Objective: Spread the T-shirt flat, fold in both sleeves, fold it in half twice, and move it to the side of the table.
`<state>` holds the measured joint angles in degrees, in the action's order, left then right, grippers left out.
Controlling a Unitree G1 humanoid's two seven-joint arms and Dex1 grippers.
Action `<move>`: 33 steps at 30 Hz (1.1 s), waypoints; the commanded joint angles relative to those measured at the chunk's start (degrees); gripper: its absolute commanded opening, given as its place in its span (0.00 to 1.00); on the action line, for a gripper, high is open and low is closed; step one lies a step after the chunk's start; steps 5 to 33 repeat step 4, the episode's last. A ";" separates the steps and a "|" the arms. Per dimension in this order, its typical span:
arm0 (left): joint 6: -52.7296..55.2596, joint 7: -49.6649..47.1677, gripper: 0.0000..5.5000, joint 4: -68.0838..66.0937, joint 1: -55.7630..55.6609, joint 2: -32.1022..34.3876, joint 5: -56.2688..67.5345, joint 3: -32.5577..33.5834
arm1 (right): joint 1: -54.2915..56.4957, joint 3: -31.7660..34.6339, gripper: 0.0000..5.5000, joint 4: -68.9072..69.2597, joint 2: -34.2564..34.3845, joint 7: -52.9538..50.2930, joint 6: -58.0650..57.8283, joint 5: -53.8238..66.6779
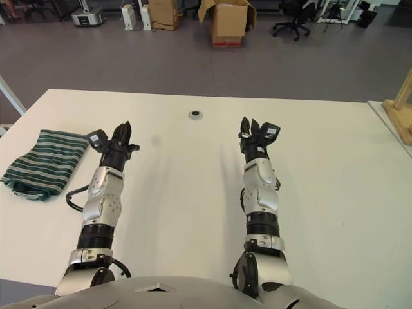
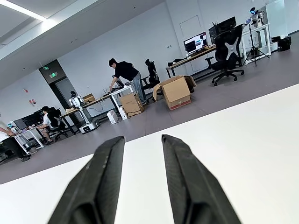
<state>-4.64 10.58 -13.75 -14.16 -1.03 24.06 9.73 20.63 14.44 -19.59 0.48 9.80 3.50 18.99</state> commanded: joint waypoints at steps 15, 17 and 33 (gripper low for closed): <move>-2.42 2.84 0.20 -6.41 -0.65 0.73 -2.56 -0.12 | 1.49 -1.27 0.27 -2.14 -2.01 -0.68 2.92 -3.18; -2.42 2.84 0.20 -6.41 -0.65 0.73 -2.56 -0.12 | 1.49 -1.27 0.27 -2.14 -2.01 -0.68 2.92 -3.18; -2.42 2.84 0.20 -6.41 -0.65 0.73 -2.56 -0.12 | 1.49 -1.27 0.27 -2.14 -2.01 -0.68 2.92 -3.18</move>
